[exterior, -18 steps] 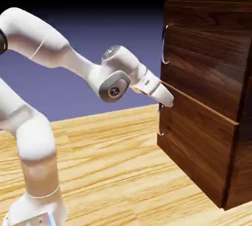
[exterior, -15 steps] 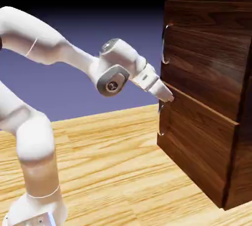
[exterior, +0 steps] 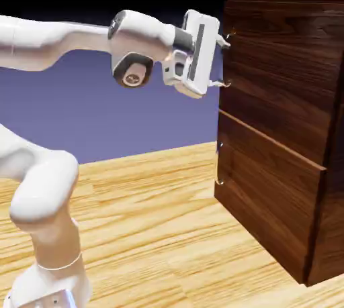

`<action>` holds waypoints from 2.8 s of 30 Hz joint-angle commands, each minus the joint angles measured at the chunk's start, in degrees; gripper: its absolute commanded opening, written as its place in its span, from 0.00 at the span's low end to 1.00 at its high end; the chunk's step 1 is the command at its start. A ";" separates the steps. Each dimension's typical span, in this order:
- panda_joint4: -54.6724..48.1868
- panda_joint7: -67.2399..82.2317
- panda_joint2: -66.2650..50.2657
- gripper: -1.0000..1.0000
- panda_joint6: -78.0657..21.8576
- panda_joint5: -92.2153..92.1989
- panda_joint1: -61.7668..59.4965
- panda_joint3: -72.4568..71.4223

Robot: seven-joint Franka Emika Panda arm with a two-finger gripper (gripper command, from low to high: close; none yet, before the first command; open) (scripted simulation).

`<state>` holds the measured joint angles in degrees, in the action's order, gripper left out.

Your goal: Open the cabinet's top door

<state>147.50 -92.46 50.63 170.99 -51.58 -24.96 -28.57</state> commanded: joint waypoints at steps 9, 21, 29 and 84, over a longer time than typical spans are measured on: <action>-5.87 -21.75 7.82 0.50 -1.31 -22.43 -11.16 -12.42; -13.70 -50.74 18.24 0.50 -3.06 -52.34 -26.03 -28.99; -18.92 -70.06 25.19 0.50 -4.23 -72.28 -35.94 -40.03; 22.22 -42.74 29.32 0.00 -83.71 -33.28 -18.20 33.79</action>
<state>169.71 -135.20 79.95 87.35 -84.87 -43.16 5.22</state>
